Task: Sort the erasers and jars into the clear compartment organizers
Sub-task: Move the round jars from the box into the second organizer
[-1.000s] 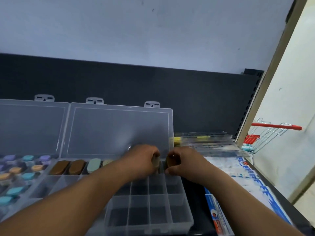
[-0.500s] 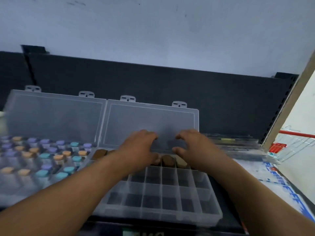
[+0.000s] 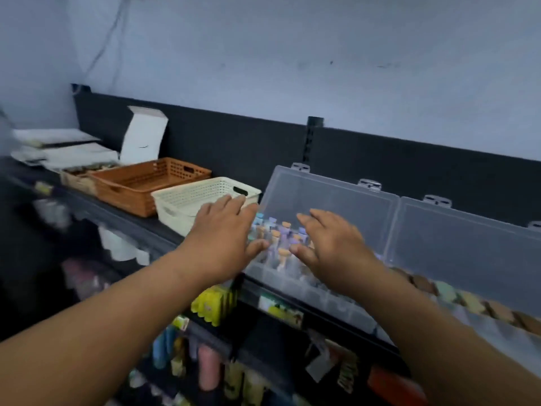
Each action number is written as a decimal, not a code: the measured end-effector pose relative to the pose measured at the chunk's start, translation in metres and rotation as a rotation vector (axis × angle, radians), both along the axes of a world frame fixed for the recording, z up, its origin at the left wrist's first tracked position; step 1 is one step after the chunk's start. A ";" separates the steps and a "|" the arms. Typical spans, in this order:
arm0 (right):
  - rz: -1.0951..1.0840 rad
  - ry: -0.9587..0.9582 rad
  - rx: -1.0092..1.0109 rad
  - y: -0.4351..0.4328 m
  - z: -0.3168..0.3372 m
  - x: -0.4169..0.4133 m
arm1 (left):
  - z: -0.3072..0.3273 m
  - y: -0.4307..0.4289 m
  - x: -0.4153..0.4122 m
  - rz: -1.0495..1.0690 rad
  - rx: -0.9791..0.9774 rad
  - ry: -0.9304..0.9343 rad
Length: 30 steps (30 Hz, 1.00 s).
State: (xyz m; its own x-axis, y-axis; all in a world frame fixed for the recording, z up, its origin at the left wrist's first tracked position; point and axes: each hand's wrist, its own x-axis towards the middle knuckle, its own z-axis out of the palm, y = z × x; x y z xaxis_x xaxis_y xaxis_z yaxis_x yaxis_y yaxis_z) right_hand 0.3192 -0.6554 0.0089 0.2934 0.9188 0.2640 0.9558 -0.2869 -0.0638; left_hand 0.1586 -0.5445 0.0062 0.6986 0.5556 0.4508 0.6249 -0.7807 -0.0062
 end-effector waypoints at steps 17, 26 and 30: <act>0.265 -0.021 -0.056 0.220 0.008 -0.199 | 0.001 0.166 -0.226 0.258 -0.149 -0.005; 0.373 0.037 -0.052 0.358 0.017 -0.205 | 0.004 0.289 -0.244 0.348 -0.172 -0.021; 0.428 0.084 -0.051 0.419 0.023 -0.198 | 0.011 0.342 -0.245 0.387 -0.211 -0.050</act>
